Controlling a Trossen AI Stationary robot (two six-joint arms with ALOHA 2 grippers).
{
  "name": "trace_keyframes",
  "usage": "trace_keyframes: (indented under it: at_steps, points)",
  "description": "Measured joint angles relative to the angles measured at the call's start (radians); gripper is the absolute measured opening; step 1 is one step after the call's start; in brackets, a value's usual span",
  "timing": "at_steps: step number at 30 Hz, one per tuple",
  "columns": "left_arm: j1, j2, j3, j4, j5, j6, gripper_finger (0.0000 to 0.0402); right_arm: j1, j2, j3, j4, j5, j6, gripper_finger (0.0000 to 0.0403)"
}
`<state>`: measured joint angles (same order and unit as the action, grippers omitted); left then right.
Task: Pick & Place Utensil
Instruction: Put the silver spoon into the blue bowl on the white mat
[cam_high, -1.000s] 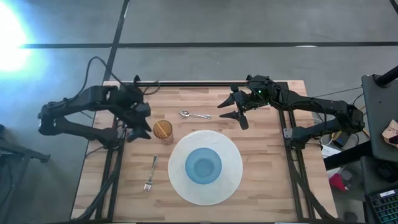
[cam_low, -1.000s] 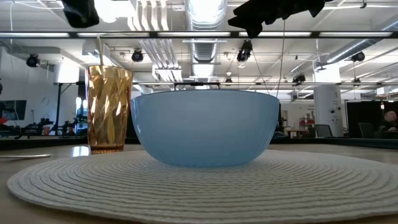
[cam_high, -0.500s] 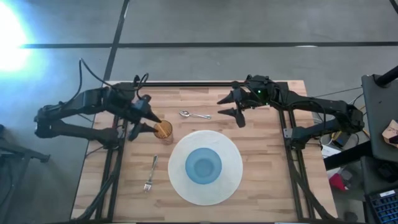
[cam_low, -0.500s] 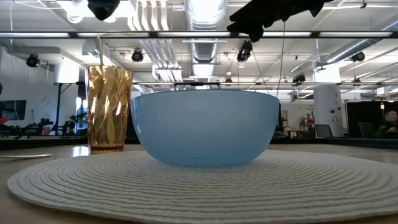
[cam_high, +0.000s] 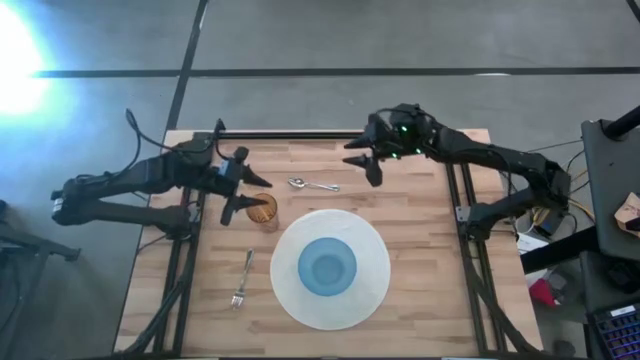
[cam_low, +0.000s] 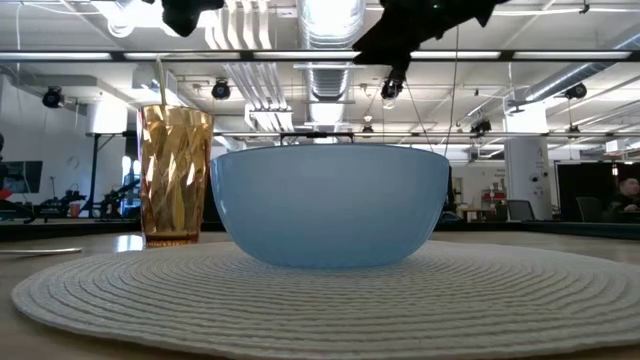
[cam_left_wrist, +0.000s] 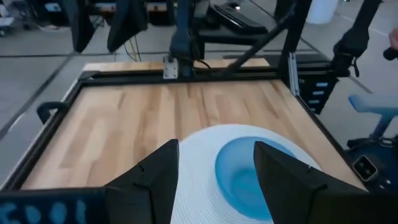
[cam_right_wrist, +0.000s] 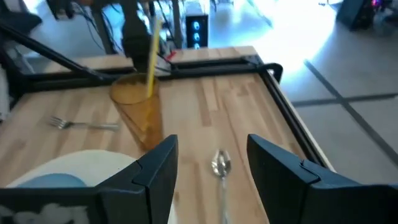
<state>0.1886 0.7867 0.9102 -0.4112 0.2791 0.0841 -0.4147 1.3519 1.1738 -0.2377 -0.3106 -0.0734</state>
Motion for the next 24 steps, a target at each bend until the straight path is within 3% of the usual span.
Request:
trace_keyframes:
  at_steps: [15,24]
  points:
    - [0.0,-0.089,0.038,0.01,-0.022,-0.012,0.02,-0.044,0.422,0.514,-0.498,-0.001,-0.141,0.019]
    - [0.0,-0.122,0.037,-0.008,-0.052,-0.013,0.02,-0.041,0.623,0.716,-0.706,-0.001,-0.186,0.019]
